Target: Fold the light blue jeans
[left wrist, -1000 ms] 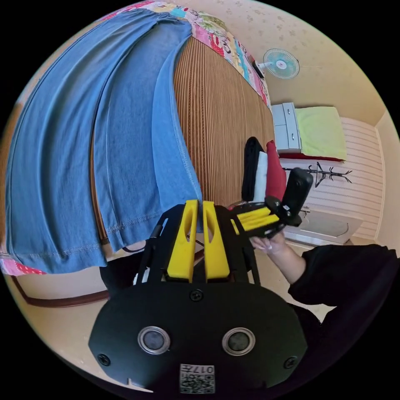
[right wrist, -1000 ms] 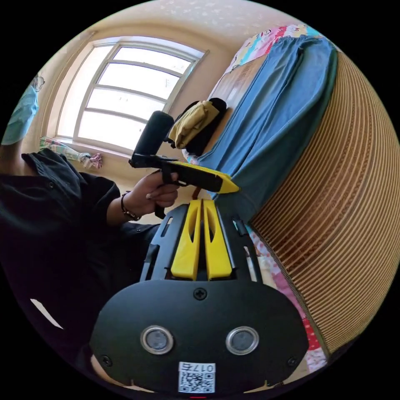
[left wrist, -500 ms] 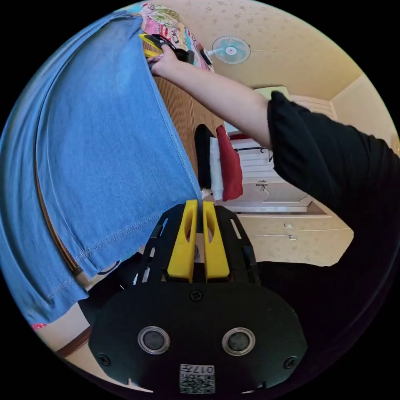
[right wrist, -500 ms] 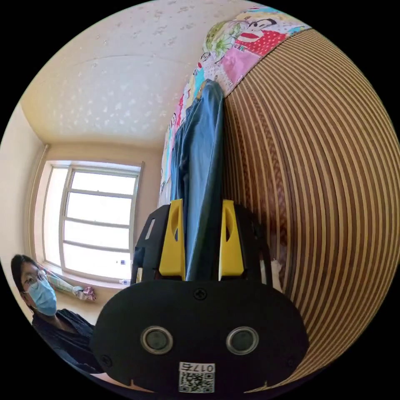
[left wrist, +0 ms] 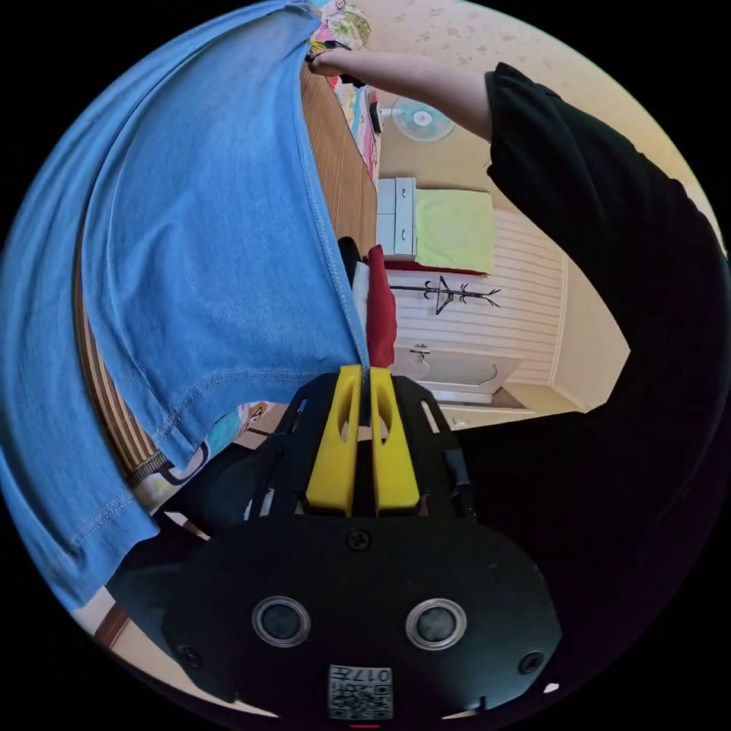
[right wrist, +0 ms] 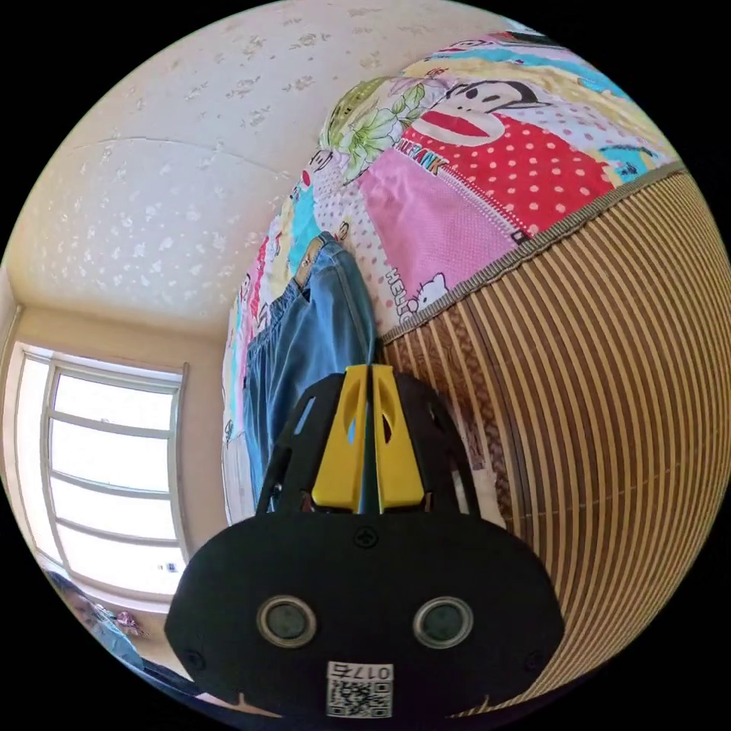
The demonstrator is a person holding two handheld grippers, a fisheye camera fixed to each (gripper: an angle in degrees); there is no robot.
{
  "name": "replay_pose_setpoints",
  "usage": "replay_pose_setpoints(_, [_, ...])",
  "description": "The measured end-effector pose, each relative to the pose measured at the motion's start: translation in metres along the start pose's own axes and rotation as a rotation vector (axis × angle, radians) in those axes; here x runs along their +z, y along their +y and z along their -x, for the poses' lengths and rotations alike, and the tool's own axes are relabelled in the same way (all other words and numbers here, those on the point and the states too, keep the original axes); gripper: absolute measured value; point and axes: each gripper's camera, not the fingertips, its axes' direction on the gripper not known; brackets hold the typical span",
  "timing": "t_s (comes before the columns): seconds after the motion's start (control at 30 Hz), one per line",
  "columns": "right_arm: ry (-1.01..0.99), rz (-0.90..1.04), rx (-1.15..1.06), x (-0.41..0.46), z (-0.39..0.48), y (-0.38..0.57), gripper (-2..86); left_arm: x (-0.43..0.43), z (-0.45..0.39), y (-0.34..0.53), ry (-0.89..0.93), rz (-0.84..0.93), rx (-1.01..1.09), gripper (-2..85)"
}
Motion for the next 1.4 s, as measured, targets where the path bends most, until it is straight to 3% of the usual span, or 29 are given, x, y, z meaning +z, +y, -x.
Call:
replay_pose_setpoints(0.07, [0.130, 0.007, -0.094, 0.005, 0.051, -0.001, 1.3, -0.027, -0.004, 0.010, 0.017, -0.038, -0.003, -0.4])
replay_pose_setpoints(0.13, [0.468, -0.122, -0.329, 0.008, 0.155, 0.020, 0.9, -0.051, -0.007, 0.022, 0.039, -0.086, -0.016, -0.4])
replay_pose_setpoints(0.27, [0.808, -0.229, -0.802, 0.065, 0.316, 0.084, 0.6, -0.109, -0.011, 0.067, 0.028, -0.272, -0.139, -0.5])
replay_pose_setpoints(0.33, [0.780, -0.210, -0.930, 0.112, 0.387, 0.115, 0.5, -0.132, -0.009, 0.088, 0.016, -0.369, -0.217, -0.5])
replay_pose_setpoints(0.5, [0.751, -0.092, -0.942, 0.225, 0.468, 0.150, 0.6, -0.174, 0.018, 0.131, 0.027, -0.556, -0.389, -0.4])
replay_pose_setpoints(0.63, [0.746, -0.012, -0.852, 0.295, 0.483, 0.168, 0.7, -0.208, 0.042, 0.151, -0.037, -0.651, -0.439, -0.3])
replay_pose_setpoints(0.73, [0.887, -0.049, -0.852, 0.336, 0.488, 0.182, 0.8, -0.221, 0.062, 0.162, -0.026, -0.664, -0.446, -0.3])
replay_pose_setpoints(0.83, [0.922, -0.046, -0.869, 0.340, 0.497, 0.182, 0.7, -0.223, 0.064, 0.170, 0.060, -0.697, -0.403, -0.2])
replay_pose_setpoints(0.93, [0.824, -0.073, -0.805, 0.319, 0.518, 0.163, 0.8, -0.221, 0.051, 0.172, 0.323, -0.740, -0.163, -0.1])
replay_pose_setpoints(1.0, [0.818, -0.055, -0.813, 0.322, 0.525, 0.156, 0.9, -0.221, 0.056, 0.183, 0.365, -0.816, -0.179, 0.0])
replay_pose_setpoints(1.1, [0.823, 0.047, -0.835, 0.344, 0.521, 0.147, 1.2, -0.227, 0.072, 0.197, 0.160, -0.849, -0.385, 0.3])
replay_pose_setpoints(1.2, [0.723, 0.022, -0.827, 0.332, 0.515, 0.147, 1.4, -0.230, 0.078, 0.196, -0.071, -0.774, -0.532, 0.8])
replay_pose_setpoints(1.27, [0.636, 0.039, -0.845, 0.318, 0.510, 0.151, 2.0, -0.229, 0.072, 0.195, -0.137, -0.768, -0.540, 0.5])
replay_pose_setpoints(1.4, [0.411, 0.283, -0.978, 0.263, 0.491, 0.195, 4.9, -0.221, 0.044, 0.196, -0.314, -0.738, -0.535, 0.8])
